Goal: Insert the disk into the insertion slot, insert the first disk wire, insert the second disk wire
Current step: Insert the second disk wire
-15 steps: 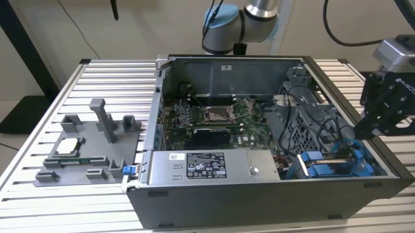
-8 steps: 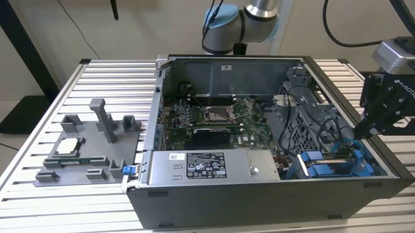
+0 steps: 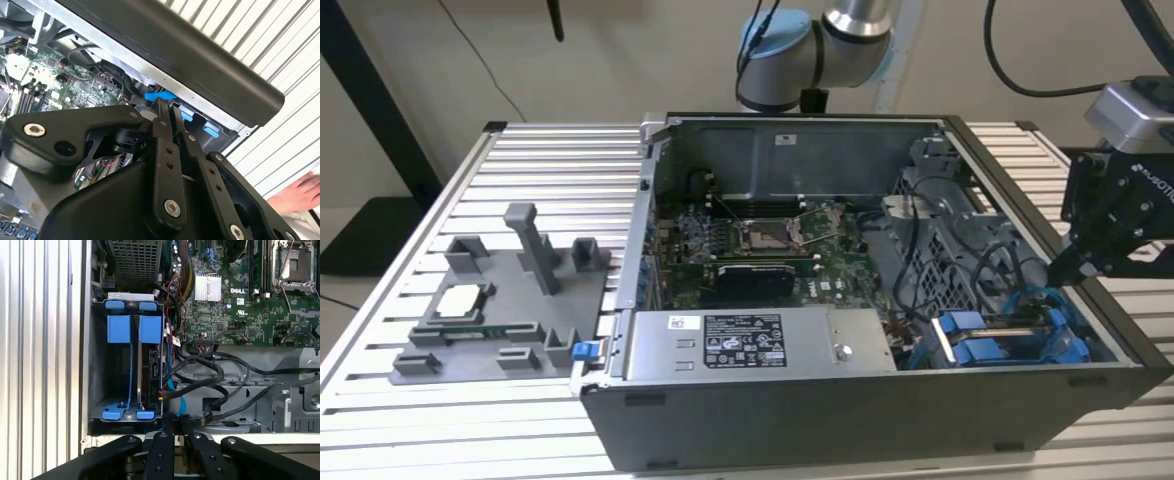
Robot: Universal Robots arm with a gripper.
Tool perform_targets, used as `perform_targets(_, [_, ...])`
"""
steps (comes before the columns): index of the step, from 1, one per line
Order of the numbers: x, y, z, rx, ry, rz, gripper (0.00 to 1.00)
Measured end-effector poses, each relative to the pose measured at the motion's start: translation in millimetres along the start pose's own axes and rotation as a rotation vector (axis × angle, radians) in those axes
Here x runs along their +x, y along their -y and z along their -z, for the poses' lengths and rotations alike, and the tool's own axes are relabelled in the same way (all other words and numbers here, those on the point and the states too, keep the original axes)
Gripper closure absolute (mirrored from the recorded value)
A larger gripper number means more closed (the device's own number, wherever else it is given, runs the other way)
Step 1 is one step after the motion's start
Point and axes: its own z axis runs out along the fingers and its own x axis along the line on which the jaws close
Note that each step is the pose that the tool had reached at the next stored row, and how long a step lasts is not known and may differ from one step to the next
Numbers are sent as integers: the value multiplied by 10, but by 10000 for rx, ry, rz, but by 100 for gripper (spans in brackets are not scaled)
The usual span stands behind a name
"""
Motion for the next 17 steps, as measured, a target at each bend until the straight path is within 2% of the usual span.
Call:
perform_targets(4, [-1,-5,14,0,3,0,100])
perform_targets(8, [-8,-47,92,0,9,0,100])
perform_targets(11, [-12,-116,146,0,44,0,100])
perform_targets(17, [-19,-308,246,-1,150,0,100])
